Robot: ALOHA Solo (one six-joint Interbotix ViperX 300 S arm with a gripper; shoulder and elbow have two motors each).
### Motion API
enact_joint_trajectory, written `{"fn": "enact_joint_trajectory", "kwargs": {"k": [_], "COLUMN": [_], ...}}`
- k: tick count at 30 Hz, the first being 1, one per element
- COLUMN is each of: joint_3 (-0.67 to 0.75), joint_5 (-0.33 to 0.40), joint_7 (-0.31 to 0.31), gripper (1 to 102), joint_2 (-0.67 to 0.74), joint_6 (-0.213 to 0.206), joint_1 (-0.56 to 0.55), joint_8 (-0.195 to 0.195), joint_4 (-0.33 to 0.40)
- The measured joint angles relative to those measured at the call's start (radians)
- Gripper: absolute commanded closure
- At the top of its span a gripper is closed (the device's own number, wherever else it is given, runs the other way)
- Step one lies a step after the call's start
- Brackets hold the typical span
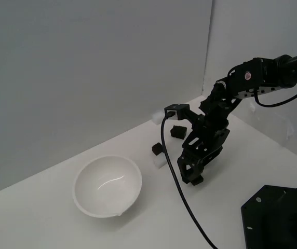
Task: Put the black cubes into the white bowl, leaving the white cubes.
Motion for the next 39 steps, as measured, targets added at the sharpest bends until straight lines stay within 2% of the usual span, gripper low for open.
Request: {"fn": "enact_joint_trajectory", "kwargs": {"k": [9,11,15,22,26,31,37,39], "joint_3": [-0.017,-0.018,-0.031,-0.046,-0.063,-0.066,-0.063,-0.060], "joint_5": [-0.008,-0.008,-0.011,-0.015,-0.021,-0.021,-0.023,-0.020], "joint_7": [-0.006,-0.006,-0.008,-0.008,-0.006,-0.006,0.011,0.012], "gripper": [6,14,40,46,58,69,92,97], "joint_2": [-0.015,-0.017,-0.026,-0.043,-0.060,-0.063,-0.060,-0.057], "joint_6": [-0.003,-0.003,-0.003,-0.003,-0.006,-0.009,-0.011,-0.011], "joint_1": [0.002,0.002,0.003,-0.006,-0.014,-0.041,-0.043,-0.048], "joint_8": [0.006,0.006,0.009,0.011,0.011,0.012,0.012,0.012], "joint_4": [-0.008,-0.008,-0.011,-0.015,-0.021,-0.023,-0.023,-0.018]}}
